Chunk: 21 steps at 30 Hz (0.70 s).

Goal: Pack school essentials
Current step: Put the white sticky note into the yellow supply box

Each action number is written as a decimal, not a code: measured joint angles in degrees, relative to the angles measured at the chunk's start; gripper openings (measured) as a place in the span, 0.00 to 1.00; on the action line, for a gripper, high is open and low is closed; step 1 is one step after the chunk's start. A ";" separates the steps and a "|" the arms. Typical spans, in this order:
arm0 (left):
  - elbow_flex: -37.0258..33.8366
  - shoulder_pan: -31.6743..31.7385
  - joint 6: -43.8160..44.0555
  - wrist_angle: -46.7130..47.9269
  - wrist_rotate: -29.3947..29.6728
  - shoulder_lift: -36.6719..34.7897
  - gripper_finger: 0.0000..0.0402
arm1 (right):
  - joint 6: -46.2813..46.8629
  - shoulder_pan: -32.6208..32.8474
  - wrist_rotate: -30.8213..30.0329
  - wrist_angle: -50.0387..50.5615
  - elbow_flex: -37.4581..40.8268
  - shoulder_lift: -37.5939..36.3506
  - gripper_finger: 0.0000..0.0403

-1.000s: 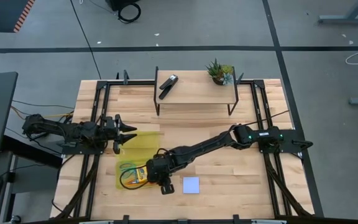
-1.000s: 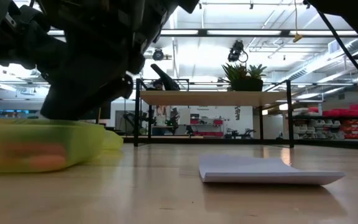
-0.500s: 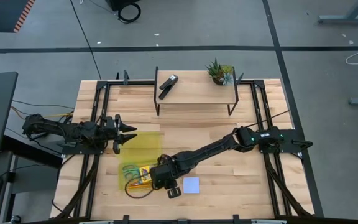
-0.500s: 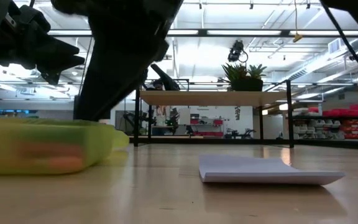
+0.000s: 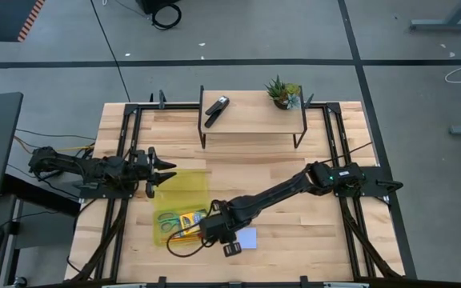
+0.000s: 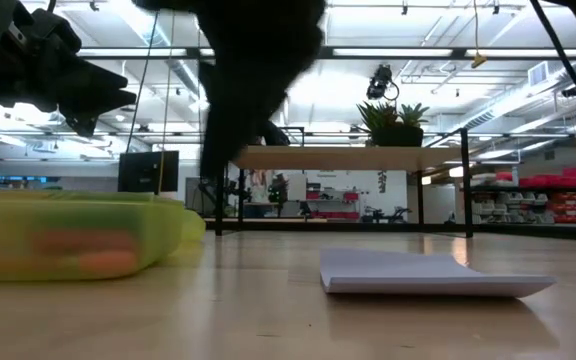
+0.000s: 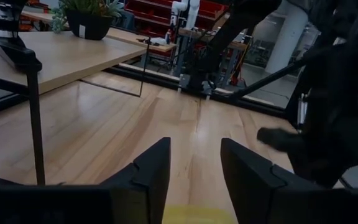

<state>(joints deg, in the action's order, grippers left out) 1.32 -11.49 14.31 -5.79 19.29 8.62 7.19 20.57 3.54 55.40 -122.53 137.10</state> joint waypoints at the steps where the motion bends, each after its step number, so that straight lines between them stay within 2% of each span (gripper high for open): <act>1: 0.00 0.00 0.01 -0.04 0.00 0.00 0.38 | 0.56 -0.01 2.01 0.17 0.90 0.02 0.32; 4: 0.00 0.00 0.00 -0.01 0.02 0.00 0.38 | 2.98 -0.25 7.20 0.04 3.89 0.04 0.32; 6: 0.00 0.00 0.04 0.01 0.02 0.00 0.38 | 3.75 -0.37 8.34 0.57 5.53 0.04 0.32; 18: 0.00 0.02 0.04 0.05 0.00 0.00 0.38 | 6.07 -0.93 8.46 3.72 7.90 -0.53 0.32; 21: 0.00 0.00 0.01 0.05 0.01 0.00 0.38 | 6.24 -0.95 6.80 5.82 7.90 -1.45 0.32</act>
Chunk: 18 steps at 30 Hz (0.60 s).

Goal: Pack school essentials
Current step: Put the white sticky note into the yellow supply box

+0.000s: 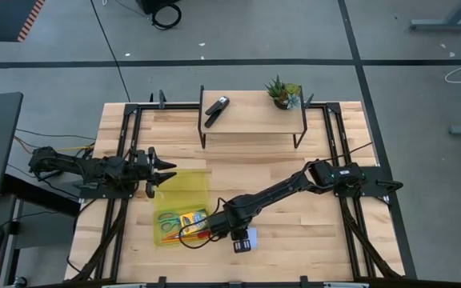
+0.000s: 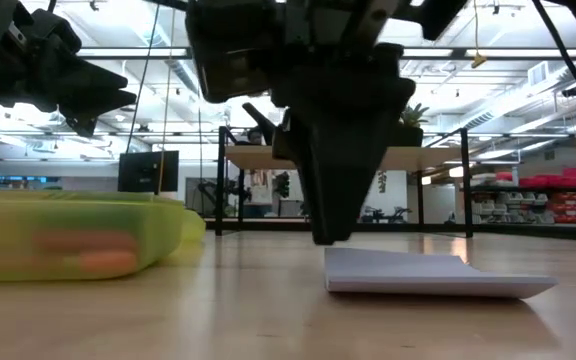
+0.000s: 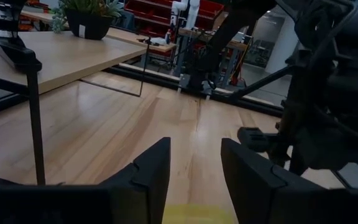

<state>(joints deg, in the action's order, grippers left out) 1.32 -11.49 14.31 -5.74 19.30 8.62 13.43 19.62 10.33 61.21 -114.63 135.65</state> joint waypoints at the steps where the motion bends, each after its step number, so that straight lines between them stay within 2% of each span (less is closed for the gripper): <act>1: 0.00 0.01 0.03 0.00 -0.01 0.00 0.37 | 0.02 -0.04 -0.67 0.43 0.00 -0.34 0.32; 11: 0.02 0.01 0.00 -0.04 -0.01 -0.01 0.38 | 0.31 -1.08 -1.23 3.39 1.33 -0.52 0.32; 18: 0.02 0.01 0.04 -0.01 -0.01 -0.01 0.37 | 0.17 -1.90 2.12 2.91 1.29 -0.54 0.32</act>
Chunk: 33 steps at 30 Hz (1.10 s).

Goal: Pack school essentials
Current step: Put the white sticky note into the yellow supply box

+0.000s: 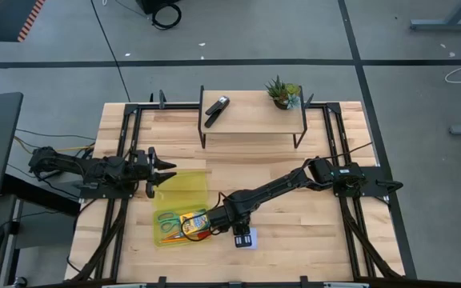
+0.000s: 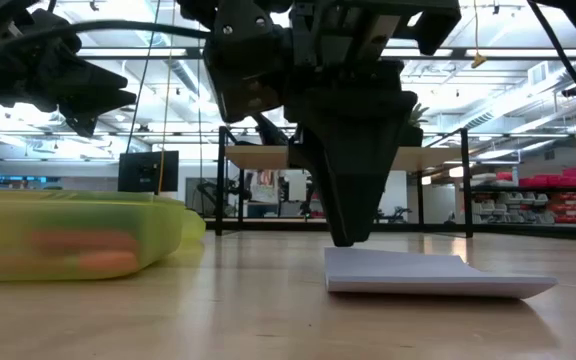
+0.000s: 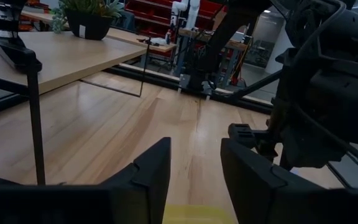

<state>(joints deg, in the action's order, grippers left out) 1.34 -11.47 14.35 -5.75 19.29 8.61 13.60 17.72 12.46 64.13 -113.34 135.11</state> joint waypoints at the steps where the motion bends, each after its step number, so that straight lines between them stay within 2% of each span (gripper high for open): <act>1: 0.00 0.01 -0.04 0.01 0.00 0.01 0.37 | 0.05 0.00 0.08 -0.01 0.00 0.00 0.32; 5: 0.00 -0.01 -0.03 0.01 0.00 0.00 0.36 | 0.21 -0.02 0.10 -0.66 0.19 0.00 0.32; 11: 0.00 -0.01 -0.02 0.01 0.00 -0.01 0.37 | 1.63 -0.02 3.00 -6.73 4.88 -0.21 0.32; 16: 0.00 -0.01 -0.02 0.01 0.00 -0.01 0.38 | 2.61 0.02 2.34 -8.44 7.19 -0.57 0.31; 28: 0.00 0.00 -0.02 0.01 0.00 0.00 0.38 | 2.29 0.04 -0.01 -8.33 6.88 -0.23 0.05; 33: 0.00 0.01 -0.05 0.01 0.00 0.01 0.38 | 1.87 0.04 -0.08 -8.33 6.91 -0.22 0.02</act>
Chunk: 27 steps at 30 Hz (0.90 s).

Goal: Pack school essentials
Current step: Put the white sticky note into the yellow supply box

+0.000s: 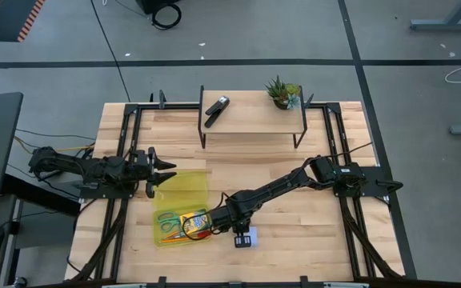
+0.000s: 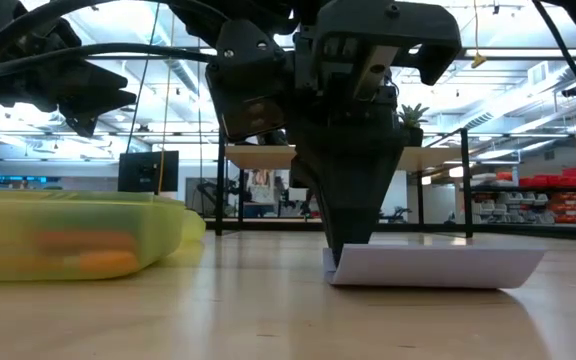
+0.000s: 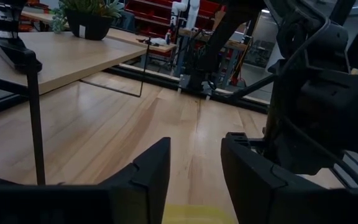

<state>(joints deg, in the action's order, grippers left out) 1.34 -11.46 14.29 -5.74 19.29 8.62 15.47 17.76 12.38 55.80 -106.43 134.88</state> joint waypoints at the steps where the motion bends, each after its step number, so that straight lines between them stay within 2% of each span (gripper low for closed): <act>1: 0.00 0.00 0.03 -0.02 0.00 0.00 0.37 | 0.04 0.00 -0.07 -0.02 0.01 -0.61 0.02; 7: 0.00 0.00 0.03 0.00 0.00 0.00 0.36 | 0.91 -0.04 -4.92 -0.51 0.50 -4.87 0.02; 11: 0.00 -0.01 0.02 -0.01 0.00 0.00 0.37 | 1.92 -0.78 -5.64 -4.57 0.20 -8.11 0.02; 18: 0.00 -0.02 0.05 0.00 0.00 0.00 0.38 | -0.62 -1.37 -3.11 -19.11 0.15 -10.43 0.02; 27: 0.00 -0.02 0.03 0.00 0.00 -0.02 0.36 | -4.17 -4.10 -1.76 -37.35 0.13 -8.65 0.02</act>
<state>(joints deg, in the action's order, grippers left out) 1.34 -11.49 14.32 -5.74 19.29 8.60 11.30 13.66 10.61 18.45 -106.30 126.24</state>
